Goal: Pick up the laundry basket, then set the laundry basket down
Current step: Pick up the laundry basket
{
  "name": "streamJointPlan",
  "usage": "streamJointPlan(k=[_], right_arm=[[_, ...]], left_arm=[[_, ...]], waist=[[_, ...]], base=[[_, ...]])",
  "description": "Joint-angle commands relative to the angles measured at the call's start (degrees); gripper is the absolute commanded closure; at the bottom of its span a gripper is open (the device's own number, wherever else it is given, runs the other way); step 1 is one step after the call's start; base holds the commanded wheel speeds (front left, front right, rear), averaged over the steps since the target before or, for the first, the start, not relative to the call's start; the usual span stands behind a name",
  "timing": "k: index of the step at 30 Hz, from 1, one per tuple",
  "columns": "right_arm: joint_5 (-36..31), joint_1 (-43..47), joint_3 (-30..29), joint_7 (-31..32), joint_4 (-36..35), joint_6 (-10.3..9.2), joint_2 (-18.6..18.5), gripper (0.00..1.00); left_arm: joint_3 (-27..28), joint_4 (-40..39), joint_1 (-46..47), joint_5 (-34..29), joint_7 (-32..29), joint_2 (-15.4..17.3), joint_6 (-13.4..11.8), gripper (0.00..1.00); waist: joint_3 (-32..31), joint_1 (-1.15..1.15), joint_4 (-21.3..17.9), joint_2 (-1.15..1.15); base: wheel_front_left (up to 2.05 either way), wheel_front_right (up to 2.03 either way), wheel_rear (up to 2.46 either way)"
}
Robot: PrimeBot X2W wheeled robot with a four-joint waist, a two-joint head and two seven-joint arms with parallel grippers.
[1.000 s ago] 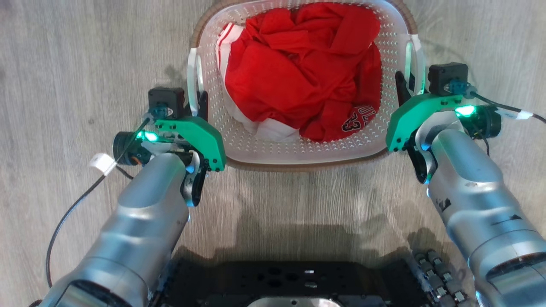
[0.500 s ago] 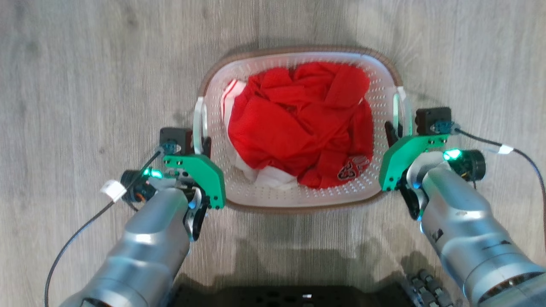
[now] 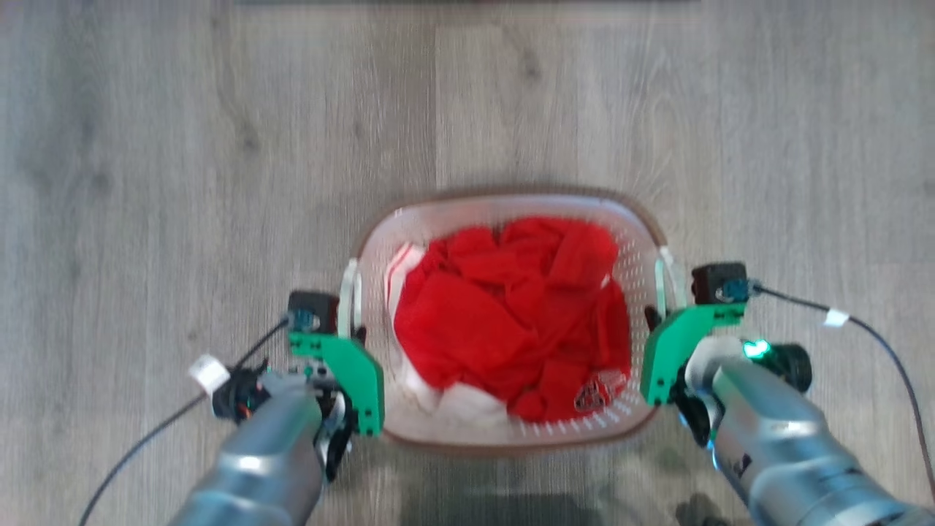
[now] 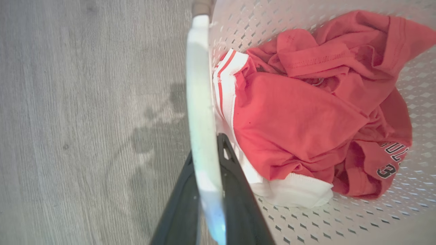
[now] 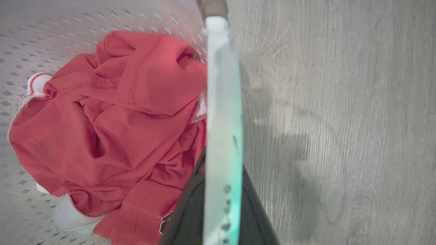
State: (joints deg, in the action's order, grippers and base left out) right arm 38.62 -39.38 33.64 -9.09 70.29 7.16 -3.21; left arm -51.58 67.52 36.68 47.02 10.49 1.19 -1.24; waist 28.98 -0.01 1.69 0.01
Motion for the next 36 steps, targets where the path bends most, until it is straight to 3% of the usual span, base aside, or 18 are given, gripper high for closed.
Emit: streamJointPlan(k=[1,19,36], right_arm=[[0.83,2.64,1.46,0.36,0.3,0.33,0.34,1.0],[7.57,10.22,10.03,7.09,0.99,0.33,0.34,1.0],[11.93,11.32,15.04,7.99,0.83,0.33,0.34,1.0]], left_arm=[[0.4,0.47,-1.27,0.59,0.37,1.69,0.08,1.0],[-4.62,3.4,-10.22,4.96,-1.24,1.69,1.26,1.0],[-7.06,4.87,-13.47,6.03,1.2,1.69,1.84,1.0]], waist=[[-3.31,0.01,-0.4,-0.01],[-17.02,0.01,-1.46,-0.01],[-21.46,0.01,-2.12,-0.01]], base=[[0.0,0.0,0.0],[0.0,0.0,0.0],[0.0,0.0,0.0]])
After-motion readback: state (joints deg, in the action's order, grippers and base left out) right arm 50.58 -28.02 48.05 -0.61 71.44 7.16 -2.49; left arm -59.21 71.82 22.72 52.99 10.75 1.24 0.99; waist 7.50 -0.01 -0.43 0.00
